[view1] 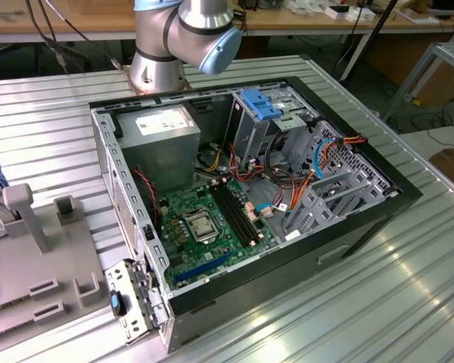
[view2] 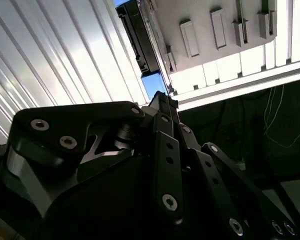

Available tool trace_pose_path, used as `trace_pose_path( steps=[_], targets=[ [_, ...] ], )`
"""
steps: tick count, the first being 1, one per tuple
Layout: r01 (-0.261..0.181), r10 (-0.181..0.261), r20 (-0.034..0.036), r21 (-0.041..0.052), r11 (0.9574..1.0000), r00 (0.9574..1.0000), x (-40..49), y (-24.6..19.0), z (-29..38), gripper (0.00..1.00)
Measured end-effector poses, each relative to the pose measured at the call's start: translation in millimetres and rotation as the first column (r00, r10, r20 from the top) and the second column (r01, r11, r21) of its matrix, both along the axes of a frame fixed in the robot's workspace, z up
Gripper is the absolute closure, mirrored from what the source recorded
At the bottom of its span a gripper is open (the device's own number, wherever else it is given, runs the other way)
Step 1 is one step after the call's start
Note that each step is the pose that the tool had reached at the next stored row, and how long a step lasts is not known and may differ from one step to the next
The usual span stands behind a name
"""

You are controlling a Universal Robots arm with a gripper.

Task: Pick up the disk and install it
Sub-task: 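Pick up the disk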

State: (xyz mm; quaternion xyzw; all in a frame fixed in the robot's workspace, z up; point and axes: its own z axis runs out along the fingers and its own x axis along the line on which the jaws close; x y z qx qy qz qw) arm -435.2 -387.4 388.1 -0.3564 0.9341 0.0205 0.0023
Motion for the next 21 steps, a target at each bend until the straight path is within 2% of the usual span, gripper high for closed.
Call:
trace_pose_path(
  steps=[1,3,5,7,9,11,12,13,14,15,16,17,18,19,20,21],
  targets=[
    [-0.037,0.037,-0.0001,-0.0017,0.9993,0.9993,0.0,0.0,0.0,0.89],
    [-0.101,0.101,-0.0003,-0.0056,0.9949,0.9949,0.0,0.0,0.0,0.89],
    [-0.164,0.164,-0.0008,-0.0087,0.9865,0.9865,0.0,0.0,0.0,0.89],
    [-0.242,0.242,-0.0004,-0.0097,0.9702,0.9703,0.0,0.0,-0.2,0.89],
    [-0.282,0.282,0.0,-0.0104,0.9594,0.9594,0.0,0.0,-0.6,0.89],
    [-0.327,0.327,0.0001,-0.011,0.945,0.9451,0.0,0.0,-0.9,0.89],
    [-0.365,0.366,0.0005,-0.0114,0.9307,0.9308,0.0,0.0,-1.3,0.89],
    [-0.392,0.392,0.0006,-0.0116,0.9198,0.9198,0.0,0.0,-1.5,0.89],
    [-0.408,0.408,0.0008,-0.0116,0.9128,0.9129,0.0,0.0,-1.6,0.89],
    [-0.43,0.43,0.0012,-0.0118,0.9028,0.9028,0.0,0.0,-1.7,0.89],
    [-0.455,0.455,0.0017,-0.012,0.8902,0.8903,0.0,0.0,-1.9,0.89],
    [-0.492,0.492,0.0025,-0.0125,0.8704,0.8704,0.0,0.0,-2.0,0.89],
    [-0.521,0.521,0.0032,-0.013,0.8536,0.8537,0.0,0.0,-2.1,0.89],
    [-0.552,0.553,0.0041,-0.0136,0.8334,0.8335,0.0,0.0,-2.3,0.89],
    [-0.578,0.578,0.0047,-0.0141,0.8159,0.8159,0.0,0.0,-2.4,0.89],
    [-0.604,0.604,0.0053,-0.0146,0.7966,0.7966,0.0,0.0,-2.5,0.89]
  ],
)
